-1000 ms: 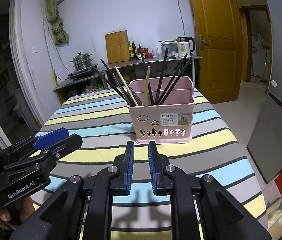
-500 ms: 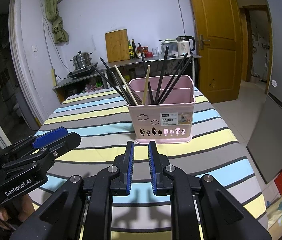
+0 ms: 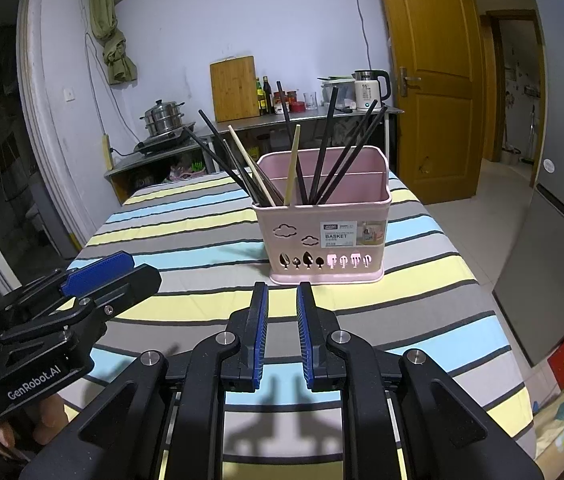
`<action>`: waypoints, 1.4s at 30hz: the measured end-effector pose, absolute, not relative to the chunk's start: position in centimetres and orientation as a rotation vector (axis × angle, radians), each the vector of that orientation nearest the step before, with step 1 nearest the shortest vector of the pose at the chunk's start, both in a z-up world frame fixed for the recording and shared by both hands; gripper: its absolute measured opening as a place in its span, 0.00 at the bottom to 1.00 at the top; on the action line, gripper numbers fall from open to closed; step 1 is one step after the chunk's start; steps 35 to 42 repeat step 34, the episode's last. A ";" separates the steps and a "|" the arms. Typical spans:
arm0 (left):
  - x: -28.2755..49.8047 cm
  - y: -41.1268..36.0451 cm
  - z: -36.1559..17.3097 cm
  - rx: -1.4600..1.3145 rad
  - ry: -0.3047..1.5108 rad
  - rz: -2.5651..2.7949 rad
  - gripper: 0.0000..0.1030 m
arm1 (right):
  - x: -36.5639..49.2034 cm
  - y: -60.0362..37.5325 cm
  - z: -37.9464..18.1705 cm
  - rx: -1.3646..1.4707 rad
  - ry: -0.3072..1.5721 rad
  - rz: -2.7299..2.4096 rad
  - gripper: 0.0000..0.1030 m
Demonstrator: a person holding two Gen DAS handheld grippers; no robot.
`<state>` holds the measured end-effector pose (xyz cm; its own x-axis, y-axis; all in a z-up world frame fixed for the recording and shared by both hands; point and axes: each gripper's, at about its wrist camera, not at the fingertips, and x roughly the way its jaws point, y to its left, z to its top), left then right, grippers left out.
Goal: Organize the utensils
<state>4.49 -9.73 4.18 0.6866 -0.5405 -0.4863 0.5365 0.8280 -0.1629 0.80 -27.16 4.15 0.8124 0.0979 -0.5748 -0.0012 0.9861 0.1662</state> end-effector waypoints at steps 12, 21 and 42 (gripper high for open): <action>4.2 -9.9 3.8 -0.007 0.546 -0.606 0.41 | 0.8 -27.2 4.2 0.160 0.622 0.055 0.14; 3.8 -10.4 3.6 0.009 0.539 -0.606 0.41 | 0.7 -27.3 3.8 0.158 0.624 0.050 0.14; 3.7 -10.4 3.3 0.010 0.538 -0.600 0.41 | 0.7 -27.3 3.7 0.157 0.627 0.049 0.14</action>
